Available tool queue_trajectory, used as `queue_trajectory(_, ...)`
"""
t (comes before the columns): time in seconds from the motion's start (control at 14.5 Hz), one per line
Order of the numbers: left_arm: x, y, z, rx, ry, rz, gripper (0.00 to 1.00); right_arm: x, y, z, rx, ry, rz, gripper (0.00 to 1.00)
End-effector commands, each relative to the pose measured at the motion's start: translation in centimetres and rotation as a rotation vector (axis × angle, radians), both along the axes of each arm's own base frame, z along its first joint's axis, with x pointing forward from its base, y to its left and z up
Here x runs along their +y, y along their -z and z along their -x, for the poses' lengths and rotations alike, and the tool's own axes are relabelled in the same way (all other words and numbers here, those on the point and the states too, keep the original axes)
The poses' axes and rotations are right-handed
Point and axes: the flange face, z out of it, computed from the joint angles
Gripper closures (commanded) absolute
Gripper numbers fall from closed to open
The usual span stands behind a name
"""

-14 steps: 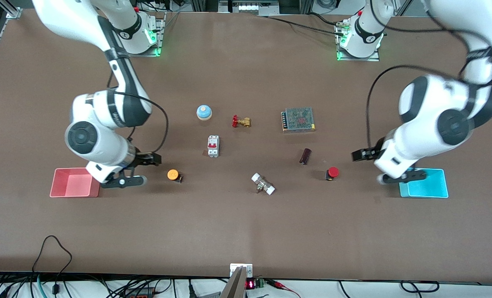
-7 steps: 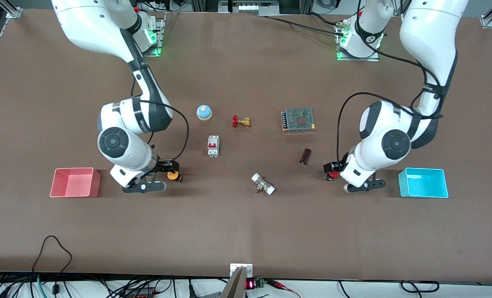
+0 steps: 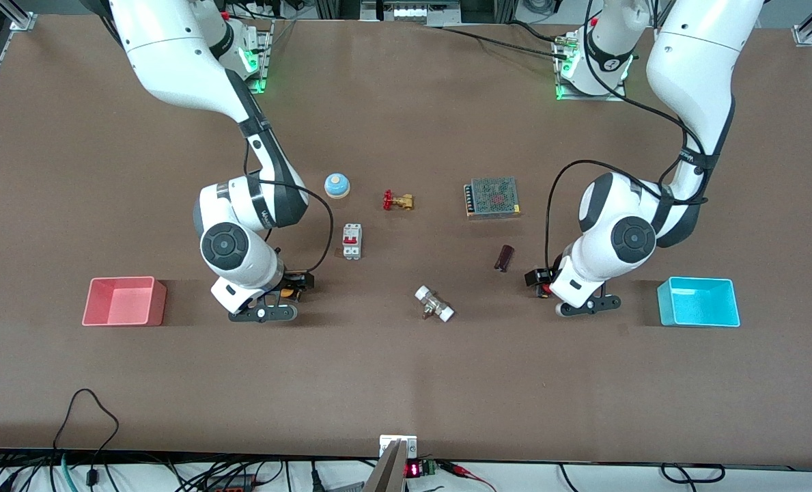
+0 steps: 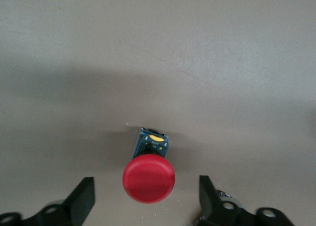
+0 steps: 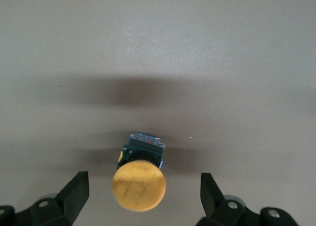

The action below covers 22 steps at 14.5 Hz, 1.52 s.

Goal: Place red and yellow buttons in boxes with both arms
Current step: 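Lower both grippers and close them on the yellow and red buttons, then carry the yellow button to the pink box while the left gripper carries red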

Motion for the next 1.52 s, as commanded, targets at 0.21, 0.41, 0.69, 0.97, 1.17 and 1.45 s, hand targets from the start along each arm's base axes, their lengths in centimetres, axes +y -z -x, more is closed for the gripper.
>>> queue_trajectory(0.21, -0.2, 0.5, -0.2, -0.02, -0.022, 0.017, 0.49, -0.4, 1.3, -0.5, 0.005, 0.02, 0.003, 0.0)
queue_trajectory(0.41, 0.0, 0.4, -0.3, -0.024, -0.022, 0.015, 0.63, -0.3, 1.8, -0.4, 0.012, 0.021, 0.006, 0.05)
queue_trajectory(0.69, 1.4, -1.3, -0.8, -0.019, -0.016, -0.003, 0.68, -0.1, 1.9, -0.3, 0.013, 0.022, 0.007, 0.27)
queue_trajectory(0.97, 4.6, -5.0, -3.0, -0.015, 0.01, -0.033, 0.69, 0.1, 2.0, -0.2, 0.014, 0.021, 0.007, 0.41)
queue_trajectory(1.17, 7.3, -6.6, -4.2, -0.02, 0.025, -0.042, 0.7, 0.1, 1.9, -0.2, 0.013, 0.013, 0.006, 0.56)
queue_trajectory(1.45, 13.5, -8.8, -5.9, -0.056, 0.065, -0.062, 0.7, -0.3, 1.0, -0.7, -0.001, 0.011, 0.001, 0.65)
